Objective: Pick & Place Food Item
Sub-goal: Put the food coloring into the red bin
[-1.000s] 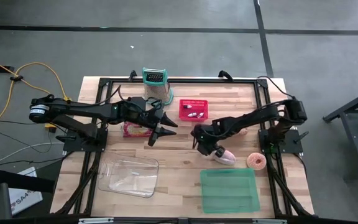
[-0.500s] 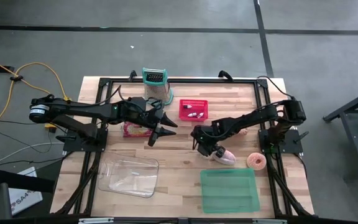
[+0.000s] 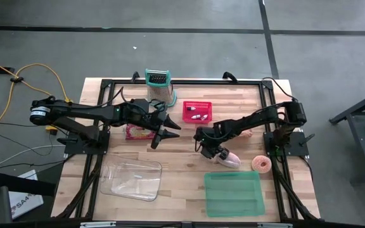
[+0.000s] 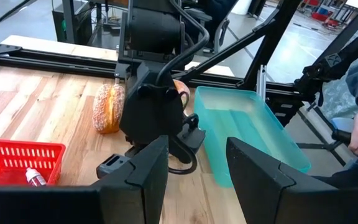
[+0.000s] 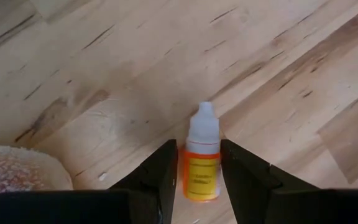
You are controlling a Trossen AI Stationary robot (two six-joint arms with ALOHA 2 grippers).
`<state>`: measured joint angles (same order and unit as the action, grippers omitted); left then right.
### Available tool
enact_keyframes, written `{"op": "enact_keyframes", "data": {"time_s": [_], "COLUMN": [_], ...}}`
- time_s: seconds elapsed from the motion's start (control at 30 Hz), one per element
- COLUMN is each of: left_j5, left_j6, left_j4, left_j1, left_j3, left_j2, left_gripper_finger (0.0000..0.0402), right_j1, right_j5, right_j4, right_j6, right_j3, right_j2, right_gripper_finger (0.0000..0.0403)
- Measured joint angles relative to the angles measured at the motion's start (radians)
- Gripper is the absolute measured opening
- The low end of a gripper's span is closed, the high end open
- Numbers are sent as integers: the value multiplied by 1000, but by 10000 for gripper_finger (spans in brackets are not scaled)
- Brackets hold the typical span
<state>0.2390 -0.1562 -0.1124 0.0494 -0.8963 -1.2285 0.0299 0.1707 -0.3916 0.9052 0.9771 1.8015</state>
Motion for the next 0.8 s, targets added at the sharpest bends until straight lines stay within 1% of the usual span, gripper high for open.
{"op": "enact_keyframes", "data": {"time_s": [0.6,0.8], "left_j5": [0,0], "left_j6": [9,6], "left_j4": [0,0], "left_j1": [0,0], "left_j3": [0,0], "left_j2": [0,0], "left_gripper_finger": [158,158], "right_j1": [-11,-10], "right_j5": [-4,-4], "right_j4": [6,6], "right_j6": [-22,-22], "right_j3": [-3,-3], "right_j2": [-6,-6], "right_gripper_finger": [113,83]}}
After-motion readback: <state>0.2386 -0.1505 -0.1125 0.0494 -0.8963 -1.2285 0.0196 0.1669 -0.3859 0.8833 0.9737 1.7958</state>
